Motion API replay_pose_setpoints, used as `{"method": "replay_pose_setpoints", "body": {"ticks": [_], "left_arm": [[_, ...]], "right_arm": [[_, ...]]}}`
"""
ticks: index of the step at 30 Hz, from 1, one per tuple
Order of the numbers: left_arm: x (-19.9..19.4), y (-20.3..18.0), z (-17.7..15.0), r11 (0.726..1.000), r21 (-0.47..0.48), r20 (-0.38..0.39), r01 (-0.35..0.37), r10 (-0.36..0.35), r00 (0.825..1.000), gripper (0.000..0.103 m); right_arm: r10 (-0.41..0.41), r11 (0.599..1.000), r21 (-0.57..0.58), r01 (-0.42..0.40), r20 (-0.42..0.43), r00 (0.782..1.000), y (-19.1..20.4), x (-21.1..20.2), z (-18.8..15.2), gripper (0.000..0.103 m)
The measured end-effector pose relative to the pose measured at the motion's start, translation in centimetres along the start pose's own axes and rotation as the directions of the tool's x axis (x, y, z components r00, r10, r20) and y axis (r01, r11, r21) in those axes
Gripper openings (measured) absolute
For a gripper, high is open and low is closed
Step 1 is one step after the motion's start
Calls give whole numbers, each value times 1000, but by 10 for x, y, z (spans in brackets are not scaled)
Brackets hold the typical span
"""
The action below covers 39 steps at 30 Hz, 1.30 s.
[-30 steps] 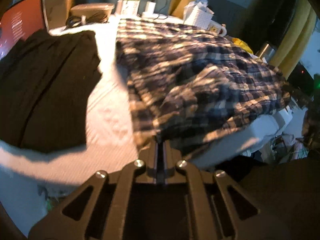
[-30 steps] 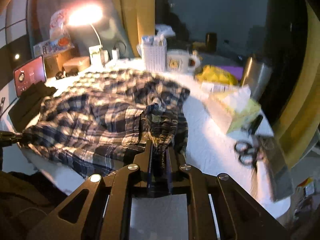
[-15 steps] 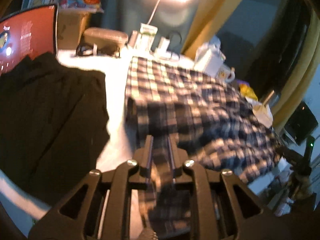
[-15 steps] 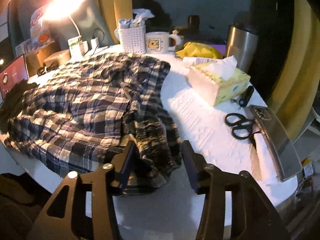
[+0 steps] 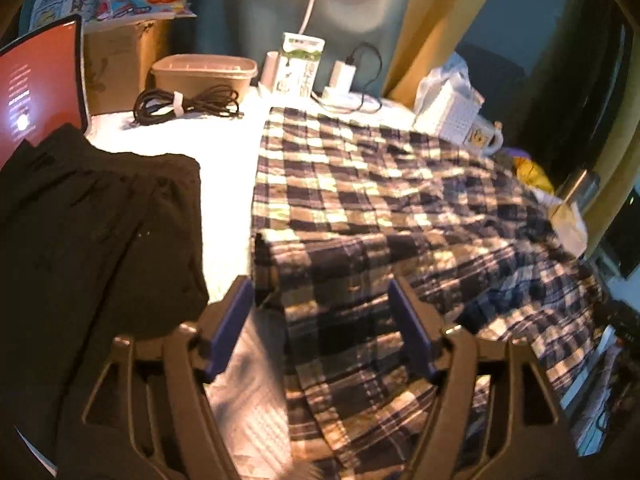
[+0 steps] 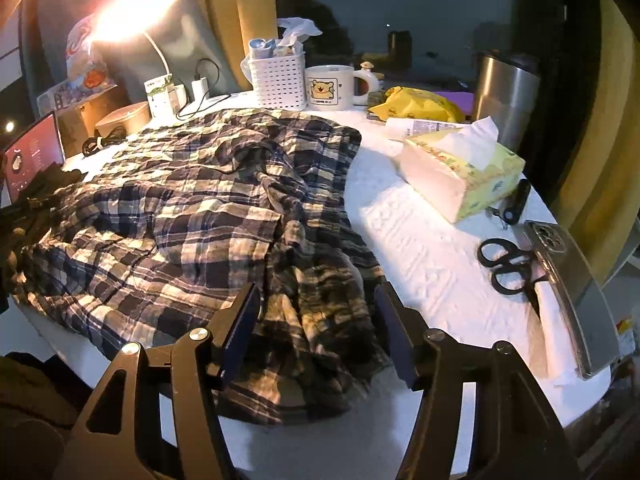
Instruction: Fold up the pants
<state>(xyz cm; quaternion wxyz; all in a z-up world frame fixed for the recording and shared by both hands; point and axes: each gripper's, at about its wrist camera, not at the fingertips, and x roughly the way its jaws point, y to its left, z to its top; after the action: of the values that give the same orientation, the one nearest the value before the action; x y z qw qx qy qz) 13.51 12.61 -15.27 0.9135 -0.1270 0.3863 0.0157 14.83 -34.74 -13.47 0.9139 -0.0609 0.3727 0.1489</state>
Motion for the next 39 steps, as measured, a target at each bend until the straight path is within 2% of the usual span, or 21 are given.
{"method": "replay_pose_setpoints", "body": {"ticks": [2, 4, 5, 7, 10, 12, 18, 20, 23, 24, 29, 32, 34, 35, 36, 39], "left_arm": [[5, -1, -2, 1000, 2, -23, 24, -24, 999, 71], [3, -4, -4, 996, 28, 5, 86, -86, 996, 70], [2, -6, -5, 994, 49, 24, 95, -96, 995, 68], [2, -11, -4, 992, 81, 15, 92, -93, 996, 14], [2, -12, -3, 991, 92, -14, 99, -98, 995, 3], [-4, -9, -4, 991, 95, -16, 94, -93, 996, 3], [-33, 23, 8, 998, 60, 57, 14, -17, 998, 3], [-26, 30, 14, 998, 55, 44, 1, -3, 999, 5], [-10, 35, 18, 999, 40, -35, -24, 26, 999, 9], [-11, 36, 17, 999, 34, -38, -30, 31, 999, 11], [-54, 38, -1, 996, 58, 19, -69, 68, 998, 16], [-82, 35, -20, 998, 50, 25, -33, 32, 999, 20], [-88, 24, -37, 998, 64, -10, 7, -7, 1000, 28], [-88, 19, -44, 997, 71, -29, 28, -26, 999, 33], [-86, 12, -52, 996, 74, -50, 54, -50, 997, 45], [-75, -1, -70, 992, 55, -111, 117, -111, 988, 66]], "right_arm": [[-2, 1000, 3, 2, 1, 1000, -1, 1, 3, 63], [1, 1000, 7, -1, 6, 1000, -1, 1, 5, 63], [3, 1000, 8, -3, 8, 1000, 0, 1, 6, 63], [12, 1000, 3, -12, 6, 1000, 2, 2, 6, 63], [24, 1000, -11, -24, -5, 1000, 6, 7, 6, 63], [31, 999, -16, -31, -11, 999, 9, 10, 5, 63], [47, 998, -28, -48, -15, 999, 15, 13, 5, 63], [49, 998, -25, -49, -20, 999, 15, 17, 5, 63], [26, 999, -28, -26, -25, 999, 15, 22, 4, 63], [12, 999, -31, -13, -23, 1000, 15, 21, 4, 63], [-49, 996, -76, 50, 7, 999, 15, 2, 2, 63], [-80, 989, -120, 81, 16, 997, 18, -10, -1, 63], [-92, 985, -144, 93, 14, 996, 20, -15, -5, 72], [-92, 984, -149, 93, 12, 996, 20, -17, -6, 73], [-91, 983, -157, 91, 9, 996, 21, -18, -9, 74], [-84, 982, -168, 81, -13, 996, 19, -17, -19, 74]]}}
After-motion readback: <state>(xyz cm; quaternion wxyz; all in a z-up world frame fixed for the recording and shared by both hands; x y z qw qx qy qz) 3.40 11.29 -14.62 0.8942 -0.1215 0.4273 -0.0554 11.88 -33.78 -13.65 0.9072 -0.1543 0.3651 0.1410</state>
